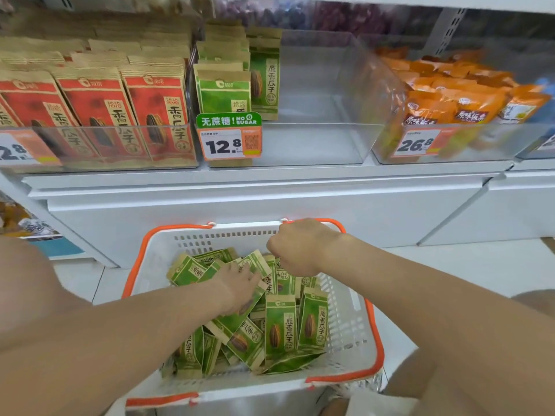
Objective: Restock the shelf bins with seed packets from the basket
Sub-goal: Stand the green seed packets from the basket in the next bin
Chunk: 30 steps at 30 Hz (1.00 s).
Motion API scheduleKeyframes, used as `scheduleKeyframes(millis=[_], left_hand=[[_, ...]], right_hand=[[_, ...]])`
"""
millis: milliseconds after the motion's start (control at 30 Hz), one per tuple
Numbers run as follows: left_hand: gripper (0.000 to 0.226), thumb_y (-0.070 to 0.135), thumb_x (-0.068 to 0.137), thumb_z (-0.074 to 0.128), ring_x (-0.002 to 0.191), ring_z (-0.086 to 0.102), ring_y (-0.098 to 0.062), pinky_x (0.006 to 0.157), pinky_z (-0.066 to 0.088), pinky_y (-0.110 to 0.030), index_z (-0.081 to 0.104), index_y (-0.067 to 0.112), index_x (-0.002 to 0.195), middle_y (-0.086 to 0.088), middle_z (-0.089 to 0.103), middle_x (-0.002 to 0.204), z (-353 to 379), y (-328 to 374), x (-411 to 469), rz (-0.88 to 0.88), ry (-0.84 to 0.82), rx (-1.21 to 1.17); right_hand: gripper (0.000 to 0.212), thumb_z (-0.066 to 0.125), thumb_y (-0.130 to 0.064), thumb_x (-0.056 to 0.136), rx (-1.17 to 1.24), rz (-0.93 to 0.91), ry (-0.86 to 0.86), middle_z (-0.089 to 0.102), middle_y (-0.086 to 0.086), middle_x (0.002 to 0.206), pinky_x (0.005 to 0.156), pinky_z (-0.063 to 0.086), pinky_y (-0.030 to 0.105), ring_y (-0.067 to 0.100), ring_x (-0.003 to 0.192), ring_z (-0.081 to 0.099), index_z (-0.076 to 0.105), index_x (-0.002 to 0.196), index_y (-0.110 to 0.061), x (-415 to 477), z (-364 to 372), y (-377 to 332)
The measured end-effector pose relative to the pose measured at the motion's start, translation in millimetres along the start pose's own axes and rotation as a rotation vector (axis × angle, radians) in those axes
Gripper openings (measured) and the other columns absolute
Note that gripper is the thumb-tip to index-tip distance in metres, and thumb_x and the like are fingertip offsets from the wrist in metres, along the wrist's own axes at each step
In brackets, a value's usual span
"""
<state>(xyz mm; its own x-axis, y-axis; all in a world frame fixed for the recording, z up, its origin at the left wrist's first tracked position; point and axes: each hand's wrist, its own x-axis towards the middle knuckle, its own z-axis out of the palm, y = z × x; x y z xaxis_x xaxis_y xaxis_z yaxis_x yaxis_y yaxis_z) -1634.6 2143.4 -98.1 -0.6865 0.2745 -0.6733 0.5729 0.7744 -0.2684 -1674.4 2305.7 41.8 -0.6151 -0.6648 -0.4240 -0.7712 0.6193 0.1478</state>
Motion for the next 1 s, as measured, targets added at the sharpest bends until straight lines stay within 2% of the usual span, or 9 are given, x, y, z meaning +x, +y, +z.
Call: scheduleKeyframes(millis=[167, 333, 400, 533, 633, 733, 833, 933, 1000], left_hand=[[0.093, 0.022, 0.101, 0.064, 0.151, 0.028, -0.045, 0.122, 0.027, -0.059, -0.001, 0.001, 0.165, -0.026, 0.023, 0.167, 12, 0, 9, 0.034, 0.068, 0.109], [0.114, 0.030, 0.095, 0.074, 0.157, 0.014, -0.046, 0.126, 0.014, -0.064, -0.014, 0.015, 0.166, -0.023, 0.002, 0.173, 26, -3, 18, 0.072, 0.073, 0.125], [0.120, 0.030, 0.092, 0.077, 0.157, 0.014, -0.046, 0.126, 0.012, -0.065, -0.016, 0.013, 0.165, -0.022, 0.002, 0.173, 30, -2, 21, 0.075, 0.076, 0.165], [0.104, 0.023, 0.090, 0.077, 0.148, 0.027, -0.042, 0.123, 0.023, -0.062, 0.006, 0.006, 0.165, -0.021, 0.024, 0.163, 23, 2, 19, 0.071, 0.169, 0.209], [0.101, 0.038, 0.082, 0.086, 0.145, 0.029, -0.040, 0.120, 0.026, -0.062, 0.026, 0.010, 0.158, -0.019, 0.030, 0.158, 14, -1, 23, 0.108, 0.171, 0.187], [0.070, 0.048, 0.086, 0.080, 0.141, 0.039, -0.031, 0.118, 0.029, -0.056, 0.048, 0.021, 0.143, -0.005, 0.051, 0.145, -5, -8, 25, 0.173, 0.109, -0.037], [0.037, 0.041, 0.091, 0.079, 0.111, 0.062, -0.020, 0.099, 0.048, -0.041, 0.056, 0.027, 0.118, 0.010, 0.064, 0.108, -29, -23, 23, 0.201, 0.092, -0.416], [0.047, 0.039, 0.087, 0.083, 0.106, 0.062, -0.017, 0.095, 0.049, -0.036, 0.061, 0.023, 0.125, 0.007, 0.067, 0.118, -59, -42, 18, 0.187, 0.223, -0.737], [0.050, 0.040, 0.085, 0.087, 0.104, 0.067, -0.017, 0.092, 0.052, -0.036, 0.065, 0.018, 0.124, 0.003, 0.072, 0.117, -79, -55, 10, 0.193, 0.359, -0.927]], right_hand=[[0.009, 0.048, -0.015, 0.100, 0.030, -0.016, -0.029, 0.037, 0.000, 0.078, 0.050, 0.030, 0.031, 0.026, 0.078, 0.058, 0.056, 0.103, -0.016, 6, -3, 2], [0.007, 0.048, -0.015, 0.100, 0.050, 0.003, -0.031, 0.040, 0.000, 0.079, 0.051, 0.035, 0.031, 0.020, 0.067, 0.052, 0.050, 0.095, -0.017, 5, -6, 7], [0.006, 0.048, -0.014, 0.100, 0.061, 0.015, -0.024, 0.041, 0.000, 0.078, 0.051, 0.034, 0.030, 0.017, 0.063, 0.047, 0.050, 0.095, -0.018, 4, -7, 10], [0.006, 0.048, -0.014, 0.100, 0.072, 0.022, -0.030, 0.041, -0.001, 0.080, 0.051, 0.033, 0.030, 0.016, 0.063, 0.047, 0.053, 0.099, -0.018, 3, -4, 13], [0.007, 0.048, -0.016, 0.101, 0.073, 0.025, -0.052, 0.041, 0.000, 0.081, 0.051, 0.035, 0.030, 0.016, 0.064, 0.048, 0.055, 0.102, -0.017, 3, -2, 16], [0.006, 0.048, -0.015, 0.101, 0.090, 0.055, -0.101, 0.043, 0.001, 0.085, 0.052, 0.038, 0.031, 0.017, 0.066, 0.049, 0.054, 0.099, -0.016, 2, -2, 20], [0.016, 0.050, -0.012, 0.098, 0.123, 0.105, -0.155, 0.053, 0.004, 0.093, 0.054, 0.042, 0.032, 0.020, 0.069, 0.055, 0.049, 0.083, -0.017, 4, -3, 25], [0.022, 0.062, -0.026, 0.100, 0.167, 0.169, -0.241, 0.057, 0.001, 0.091, 0.064, 0.050, 0.034, 0.019, 0.071, 0.056, 0.050, 0.086, -0.013, 0, -6, 36], [0.043, 0.078, -0.049, 0.089, 0.210, 0.219, -0.296, 0.059, -0.002, 0.093, 0.076, 0.056, 0.035, 0.019, 0.080, 0.060, 0.055, 0.103, -0.015, -6, -9, 47]])
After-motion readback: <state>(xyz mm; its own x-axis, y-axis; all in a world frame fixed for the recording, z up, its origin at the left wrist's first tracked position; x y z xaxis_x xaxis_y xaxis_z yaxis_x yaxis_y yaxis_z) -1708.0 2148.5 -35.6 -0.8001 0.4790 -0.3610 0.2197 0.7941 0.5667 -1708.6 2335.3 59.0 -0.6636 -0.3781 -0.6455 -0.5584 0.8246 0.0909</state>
